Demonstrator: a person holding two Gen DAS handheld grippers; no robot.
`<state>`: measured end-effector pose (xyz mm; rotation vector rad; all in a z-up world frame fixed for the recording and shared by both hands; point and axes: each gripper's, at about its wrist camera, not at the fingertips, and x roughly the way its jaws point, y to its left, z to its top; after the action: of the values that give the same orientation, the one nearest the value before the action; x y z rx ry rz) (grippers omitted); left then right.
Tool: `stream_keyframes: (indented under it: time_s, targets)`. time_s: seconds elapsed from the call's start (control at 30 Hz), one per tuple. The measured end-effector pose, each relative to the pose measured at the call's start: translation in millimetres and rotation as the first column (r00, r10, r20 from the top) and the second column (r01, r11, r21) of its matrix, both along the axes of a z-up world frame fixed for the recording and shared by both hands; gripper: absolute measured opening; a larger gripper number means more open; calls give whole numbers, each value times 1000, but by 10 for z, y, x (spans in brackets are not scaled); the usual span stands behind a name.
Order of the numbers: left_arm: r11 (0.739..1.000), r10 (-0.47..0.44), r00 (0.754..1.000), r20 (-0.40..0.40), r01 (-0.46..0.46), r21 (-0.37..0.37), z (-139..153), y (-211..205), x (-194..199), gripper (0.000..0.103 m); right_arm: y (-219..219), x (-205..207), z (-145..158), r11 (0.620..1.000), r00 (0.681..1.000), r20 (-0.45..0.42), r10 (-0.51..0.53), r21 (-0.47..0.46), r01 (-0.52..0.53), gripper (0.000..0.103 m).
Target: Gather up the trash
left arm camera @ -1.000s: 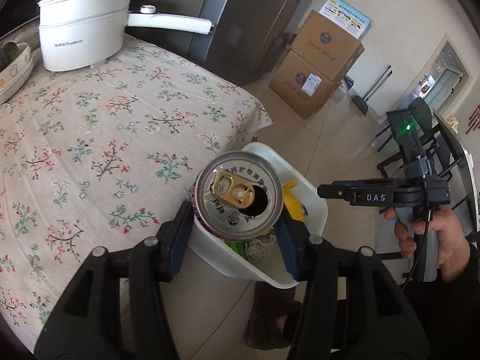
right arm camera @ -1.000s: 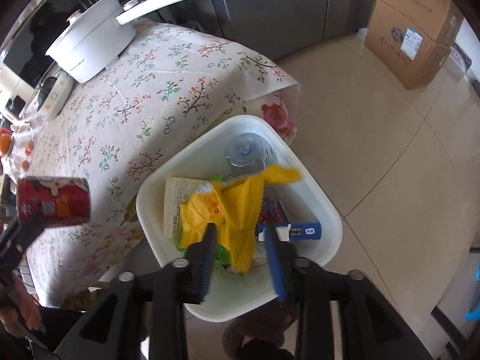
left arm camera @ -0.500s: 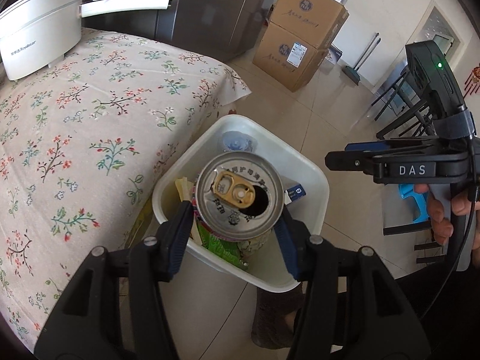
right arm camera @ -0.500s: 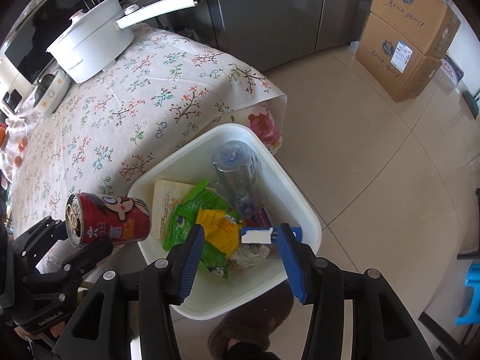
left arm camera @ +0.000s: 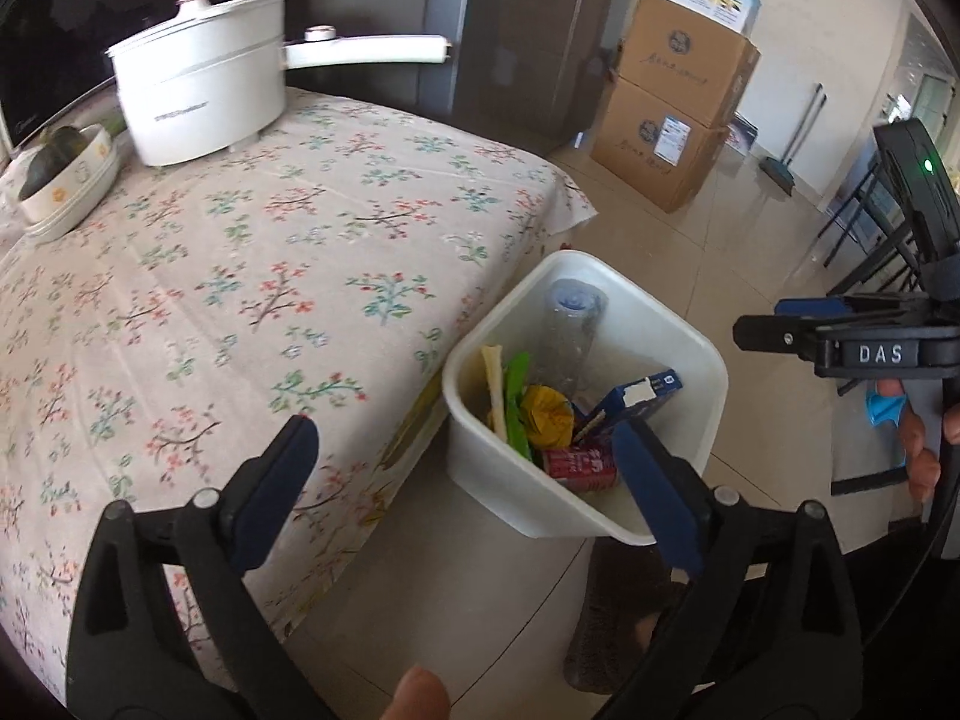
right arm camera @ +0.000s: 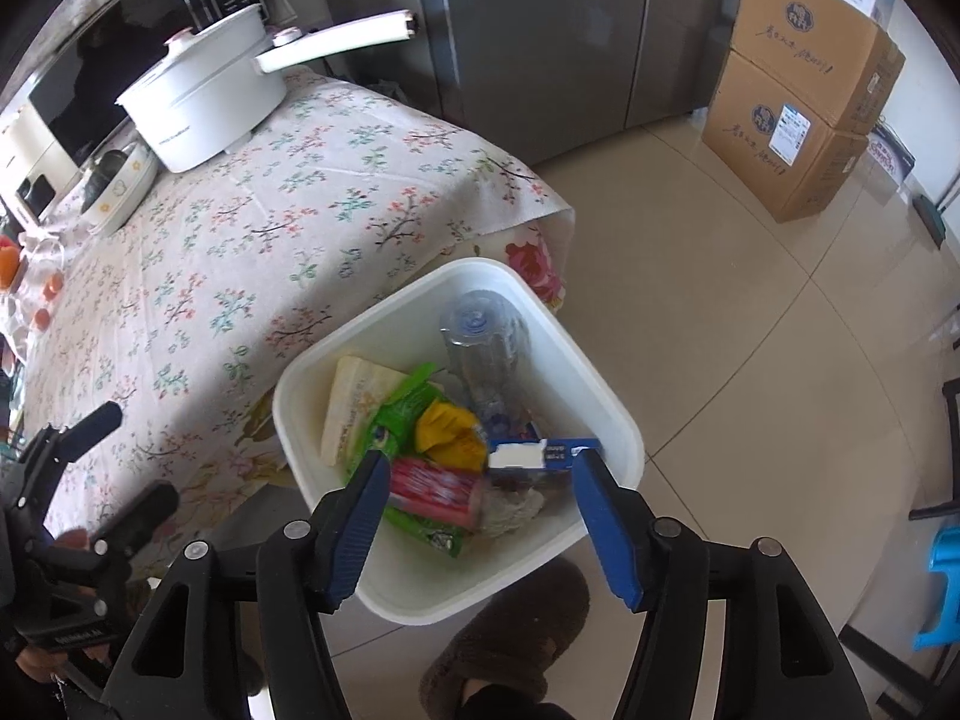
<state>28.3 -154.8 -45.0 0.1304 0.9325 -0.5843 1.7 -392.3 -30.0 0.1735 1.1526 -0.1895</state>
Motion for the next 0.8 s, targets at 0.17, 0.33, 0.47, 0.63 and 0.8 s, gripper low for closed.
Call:
stream_keyframes:
  time_s: [0.17, 0.33, 0.47, 0.63, 0.8]
  targets:
    - [989, 145, 989, 30, -146, 34, 89, 392, -56, 102, 311, -94, 74, 999, 999, 42, 32, -27, -31, 81]
    - [967, 245, 968, 47, -248, 54, 142, 748, -160, 102, 816, -212, 202, 985, 984, 113, 135, -124, -121, 90]
    - [957, 280, 958, 56, -283, 68, 188, 995, -249, 102, 1152, -298, 290, 968, 964, 169, 207, -177, -177, 91]
    - [931, 347, 934, 86, -354, 86, 233, 1243, -335, 103, 1424, -328, 348, 964, 946, 221, 238, -174, -202, 91]
    - [918, 381, 919, 100, -389, 82, 235, 1378, -409, 103, 1602, -329, 353, 958, 933, 249, 259, -190, -215, 91]
